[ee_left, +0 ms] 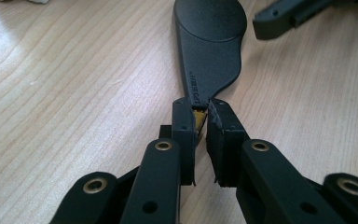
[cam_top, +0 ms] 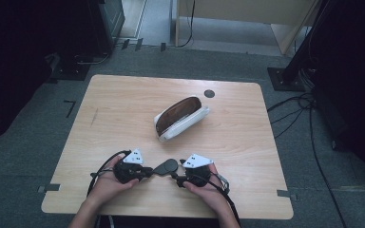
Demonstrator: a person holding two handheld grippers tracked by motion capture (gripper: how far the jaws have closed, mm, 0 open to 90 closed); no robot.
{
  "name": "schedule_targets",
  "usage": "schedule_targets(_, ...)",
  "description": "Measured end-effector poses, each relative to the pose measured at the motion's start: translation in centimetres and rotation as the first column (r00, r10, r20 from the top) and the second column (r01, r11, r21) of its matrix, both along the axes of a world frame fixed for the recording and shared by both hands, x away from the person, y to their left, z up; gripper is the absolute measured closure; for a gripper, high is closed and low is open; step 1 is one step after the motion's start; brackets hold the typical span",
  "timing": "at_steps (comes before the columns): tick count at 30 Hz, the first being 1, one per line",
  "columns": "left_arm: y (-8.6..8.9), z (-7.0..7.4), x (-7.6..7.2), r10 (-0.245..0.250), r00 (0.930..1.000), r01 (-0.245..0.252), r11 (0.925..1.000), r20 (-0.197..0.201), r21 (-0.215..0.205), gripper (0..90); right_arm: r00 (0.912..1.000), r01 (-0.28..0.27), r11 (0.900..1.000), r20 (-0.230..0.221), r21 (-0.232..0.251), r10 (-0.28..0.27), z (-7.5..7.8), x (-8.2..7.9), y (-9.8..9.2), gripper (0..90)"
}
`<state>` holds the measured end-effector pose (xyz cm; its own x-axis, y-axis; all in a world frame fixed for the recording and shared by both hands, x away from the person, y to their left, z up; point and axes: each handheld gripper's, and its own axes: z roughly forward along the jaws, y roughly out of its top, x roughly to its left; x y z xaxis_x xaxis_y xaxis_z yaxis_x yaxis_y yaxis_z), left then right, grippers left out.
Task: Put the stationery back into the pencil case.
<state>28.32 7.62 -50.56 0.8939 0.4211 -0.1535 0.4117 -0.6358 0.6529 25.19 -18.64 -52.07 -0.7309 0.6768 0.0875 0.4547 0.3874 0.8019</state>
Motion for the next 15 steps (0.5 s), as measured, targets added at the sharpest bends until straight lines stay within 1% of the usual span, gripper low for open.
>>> schedule_targets(1, 0.0, 0.1, 0.0, 0.002, 1.0, -0.002, 1.0, 0.0, -0.008, 82.6, 1.0, -0.008, 1.0, 0.003, -0.005, 0.008, 0.0, 0.0, 0.1, 36.0)
schedule_targets(3, 0.2, 0.3, 0.1, 0.012, 0.9999, -0.012, 0.9996, -0.004, -0.026, 87.0, 0.9998, -0.017, 1.0, 0.006, -0.019, 0.017, 0.0, 0.0, 0.3, 31.8)
schedule_targets(5, 0.3, 0.6, 0.3, 0.018, 0.9998, -0.018, 0.9988, -0.009, -0.045, 86.9, 0.9998, -0.018, 0.999, 0.006, -0.033, 0.018, 0.0, 0.0, 0.5, 28.9)
schedule_targets(7, 0.3, 0.6, 0.3, 0.021, 0.9997, -0.021, 0.9991, -0.009, -0.037, 85.6, 0.9998, -0.017, 0.999, 0.005, -0.044, 0.018, -0.1, 0.1, 0.6, 26.6)
schedule_targets(9, 0.2, 0.5, 0.3, 0.022, 0.9997, -0.022, 0.9995, -0.008, -0.025, 80.6, 0.9999, -0.014, 0.998, 0.002, -0.057, 0.014, -0.1, 0.3, 0.8, 25.2)
schedule_targets(11, 0.0, 0.3, 0.2, 0.023, 0.9997, -0.023, 0.9997, -0.006, -0.01, 71.7, 0.9999, -0.013, 0.998, 0.003, -0.059, 0.013, -0.1, 0.4, 0.9, 24.4)
schedule_targets(13, -0.3, 0.2, 0.1, 0.004, 0.9999, -0.004, 1.0, -0.009, -0.007, 68.9, 1.0, -0.008, 0.998, -0.002, -0.057, 0.008, -0.1, 0.5, 0.8, 24.4)
schedule_targets(15, -0.8, 0.0, -0.1, 0.006, 1.0, -0.006, 0.9999, 0.005, 0.008, 64.0, 0.9999, -0.01, 0.998, -0.008, -0.056, 0.009, -0.1, 0.5, 0.8, 24.9)
